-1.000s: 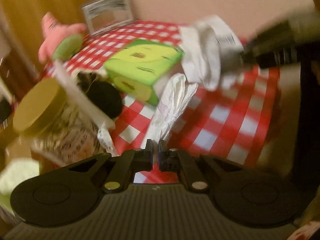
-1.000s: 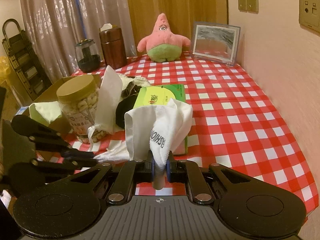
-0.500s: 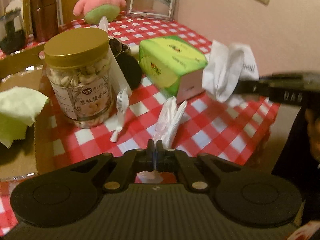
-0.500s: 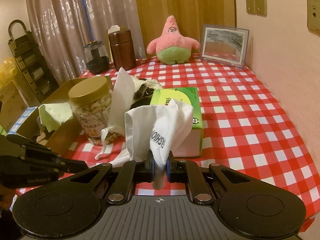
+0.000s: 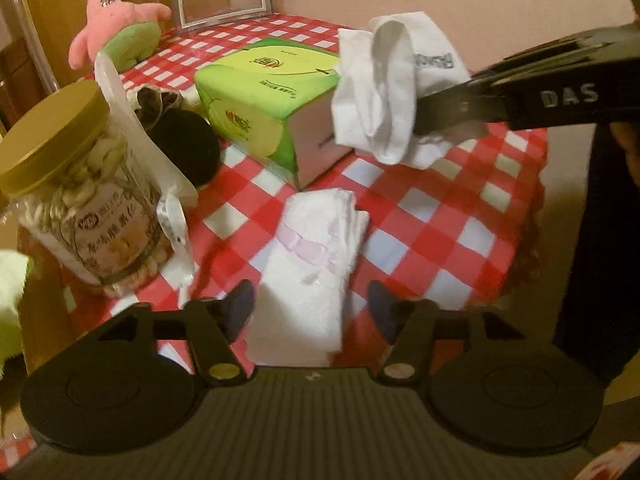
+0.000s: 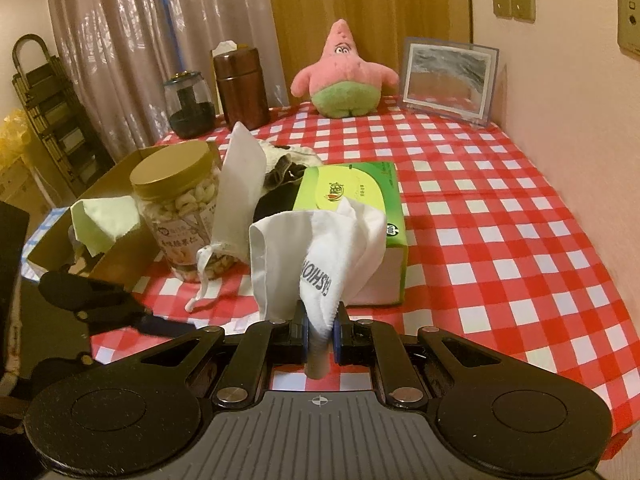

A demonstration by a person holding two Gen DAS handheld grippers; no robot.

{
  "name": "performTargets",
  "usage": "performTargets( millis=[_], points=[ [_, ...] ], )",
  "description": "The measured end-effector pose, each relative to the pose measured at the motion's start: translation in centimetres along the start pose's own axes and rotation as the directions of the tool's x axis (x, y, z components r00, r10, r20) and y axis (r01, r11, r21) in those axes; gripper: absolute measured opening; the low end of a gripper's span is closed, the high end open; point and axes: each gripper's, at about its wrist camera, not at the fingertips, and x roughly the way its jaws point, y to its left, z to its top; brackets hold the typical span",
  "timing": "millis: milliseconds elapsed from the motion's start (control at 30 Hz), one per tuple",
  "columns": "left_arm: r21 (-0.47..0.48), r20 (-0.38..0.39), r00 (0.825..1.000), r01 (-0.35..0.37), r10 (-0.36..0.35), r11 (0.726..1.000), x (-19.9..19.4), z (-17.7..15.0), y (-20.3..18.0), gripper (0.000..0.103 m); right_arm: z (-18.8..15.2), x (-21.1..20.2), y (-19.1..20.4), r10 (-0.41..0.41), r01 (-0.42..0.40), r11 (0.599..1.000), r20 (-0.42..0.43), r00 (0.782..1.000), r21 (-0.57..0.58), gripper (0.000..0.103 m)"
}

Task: Organize soft objects
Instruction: 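Carry the pad and white cloth over the tray and release them inside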

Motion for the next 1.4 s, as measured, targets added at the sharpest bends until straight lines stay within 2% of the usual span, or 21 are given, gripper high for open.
performTargets(
  millis=[133,300,367,533,733,900,1000,1133,1300,1400],
  points=[
    [-0.004,-0.035,0.999,-0.005,0.004,1.000,1.2,0.4,0.4,0.062,0.0,0.1,-0.2,-0.002,0.002,1.000,-0.004,1.000,0.007,0.011],
    [-0.085,-0.063,0.998,0.018,-0.023,0.996,1.7,0.3,1.3,0.042,-0.1,0.2,-0.3,0.000,0.000,1.000,-0.007,1.000,0.014,0.011],
    [-0.107,-0.050,0.999,0.011,-0.017,0.994,1.2,0.4,1.4,0.035,0.0,0.2,-0.3,0.003,-0.002,1.000,-0.006,1.000,0.017,0.011],
    [-0.180,0.012,1.000,0.013,-0.011,0.984,-1.5,1.0,2.1,0.033,0.1,-0.2,-0.1,0.010,-0.011,1.000,0.008,1.000,0.025,0.011],
    [-0.265,0.084,0.995,-0.029,0.053,0.964,-6.5,1.2,3.5,0.033,0.6,-1.1,0.8,0.042,-0.044,0.999,0.047,0.998,0.026,0.011],
    [-0.375,0.106,0.980,-0.117,0.168,0.920,-11.5,0.5,7.0,0.033,1.5,-1.9,2.4,0.117,-0.120,0.992,0.081,0.990,0.031,0.011],
    [-0.413,0.077,0.966,-0.194,0.246,0.890,-13.8,-1.0,9.5,0.033,2.2,-2.0,4.2,0.170,-0.171,0.985,0.082,0.982,0.005,0.011],
    [-0.463,0.018,0.946,-0.279,0.323,0.841,-15.7,-3.7,12.7,0.033,3.3,-1.5,7.7,0.281,-0.279,0.959,0.060,0.958,-0.040,0.011],
    [-0.523,-0.035,0.929,-0.332,0.369,0.785,-16.9,-7.0,16.7,0.033,5.1,1.1,13.5,0.378,-0.377,0.915,-0.017,0.925,-0.145,0.011],
    [-0.556,-0.042,0.925,-0.336,0.377,0.760,-16.9,-8.5,18.6,0.033,6.0,3.6,16.7,0.389,-0.392,0.894,-0.060,0.919,-0.217,0.011]
  ],
)
